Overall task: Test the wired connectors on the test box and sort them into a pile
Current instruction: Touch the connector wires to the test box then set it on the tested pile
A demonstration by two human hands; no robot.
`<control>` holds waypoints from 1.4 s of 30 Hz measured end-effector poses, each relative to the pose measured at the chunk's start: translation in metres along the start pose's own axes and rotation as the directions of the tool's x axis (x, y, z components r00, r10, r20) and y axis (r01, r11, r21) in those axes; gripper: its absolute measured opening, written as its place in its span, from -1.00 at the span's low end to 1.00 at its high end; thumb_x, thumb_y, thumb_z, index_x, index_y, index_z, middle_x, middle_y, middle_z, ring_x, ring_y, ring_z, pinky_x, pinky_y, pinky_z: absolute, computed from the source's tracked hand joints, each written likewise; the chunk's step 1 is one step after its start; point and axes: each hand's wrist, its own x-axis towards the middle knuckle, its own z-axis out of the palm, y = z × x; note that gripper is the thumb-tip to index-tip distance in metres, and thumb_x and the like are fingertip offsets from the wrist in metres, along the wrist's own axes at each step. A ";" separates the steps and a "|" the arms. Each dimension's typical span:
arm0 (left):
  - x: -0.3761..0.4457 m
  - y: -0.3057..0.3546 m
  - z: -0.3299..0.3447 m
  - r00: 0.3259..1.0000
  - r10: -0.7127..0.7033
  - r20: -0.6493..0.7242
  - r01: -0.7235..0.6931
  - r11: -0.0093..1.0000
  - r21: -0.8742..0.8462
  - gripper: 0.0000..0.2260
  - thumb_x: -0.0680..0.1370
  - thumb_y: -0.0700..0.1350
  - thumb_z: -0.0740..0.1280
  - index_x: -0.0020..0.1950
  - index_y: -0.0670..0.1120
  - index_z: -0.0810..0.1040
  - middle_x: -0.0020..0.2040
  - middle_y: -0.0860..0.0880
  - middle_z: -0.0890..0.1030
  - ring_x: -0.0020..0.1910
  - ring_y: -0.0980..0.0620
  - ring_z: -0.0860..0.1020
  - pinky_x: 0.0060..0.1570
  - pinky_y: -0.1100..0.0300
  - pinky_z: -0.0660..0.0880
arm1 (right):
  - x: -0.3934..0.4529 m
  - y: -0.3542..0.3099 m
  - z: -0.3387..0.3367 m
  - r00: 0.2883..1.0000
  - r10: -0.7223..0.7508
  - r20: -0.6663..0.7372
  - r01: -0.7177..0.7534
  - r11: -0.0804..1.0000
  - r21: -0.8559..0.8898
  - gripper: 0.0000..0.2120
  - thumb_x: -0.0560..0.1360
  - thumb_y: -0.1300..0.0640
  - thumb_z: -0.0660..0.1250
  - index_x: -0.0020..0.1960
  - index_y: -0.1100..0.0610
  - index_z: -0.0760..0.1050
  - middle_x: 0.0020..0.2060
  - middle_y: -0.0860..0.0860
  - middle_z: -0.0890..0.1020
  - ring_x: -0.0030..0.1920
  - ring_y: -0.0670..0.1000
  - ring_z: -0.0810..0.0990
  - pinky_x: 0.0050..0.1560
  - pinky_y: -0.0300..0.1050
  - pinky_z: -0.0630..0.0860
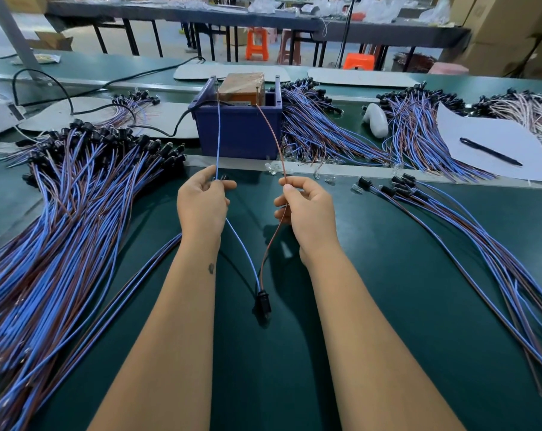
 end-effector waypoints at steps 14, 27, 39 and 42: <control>0.001 0.000 0.000 1.000 0.000 0.011 0.000 1.000 0.025 -0.62 0.61 -0.28 0.19 0.40 -0.06 0.47 -0.20 0.09 0.68 -0.52 0.23 0.38 -0.42 0.36 0.42 | 0.000 0.000 -0.001 1.000 0.004 0.006 -0.004 1.000 -0.021 -0.85 0.60 0.23 0.22 0.02 0.10 0.57 -0.32 0.02 0.57 -0.45 -0.12 0.54 -0.34 -0.28 0.51; 0.003 -0.002 0.000 1.000 0.007 0.014 -0.008 1.000 0.030 -0.60 0.60 -0.28 0.19 0.42 -0.07 0.45 -0.20 0.10 0.68 -0.52 0.23 0.39 -0.42 0.34 0.42 | -0.001 -0.001 0.001 1.000 0.004 0.003 -0.004 1.000 -0.012 -0.84 0.60 0.25 0.22 -0.01 0.10 0.56 -0.34 0.02 0.56 -0.47 -0.12 0.52 -0.35 -0.29 0.50; 0.006 -0.004 0.000 1.000 0.019 0.020 -0.020 0.999 0.033 -0.60 0.59 -0.28 0.20 0.41 -0.05 0.47 -0.24 0.12 0.68 -0.50 0.24 0.41 -0.42 0.34 0.43 | 0.000 -0.001 0.000 1.000 0.012 0.002 -0.012 1.000 -0.026 -0.84 0.61 0.24 0.21 0.02 0.12 0.57 -0.32 0.03 0.57 -0.46 -0.14 0.53 -0.35 -0.29 0.52; 0.006 -0.004 0.000 0.999 0.025 0.021 -0.025 0.999 0.025 -0.60 0.59 -0.29 0.20 0.41 -0.06 0.47 -0.23 0.11 0.68 -0.51 0.23 0.40 -0.44 0.34 0.42 | 0.000 0.000 -0.001 1.000 0.012 0.002 -0.012 0.999 -0.034 -0.84 0.61 0.23 0.22 0.03 0.11 0.57 -0.32 0.03 0.58 -0.45 -0.15 0.54 -0.34 -0.29 0.52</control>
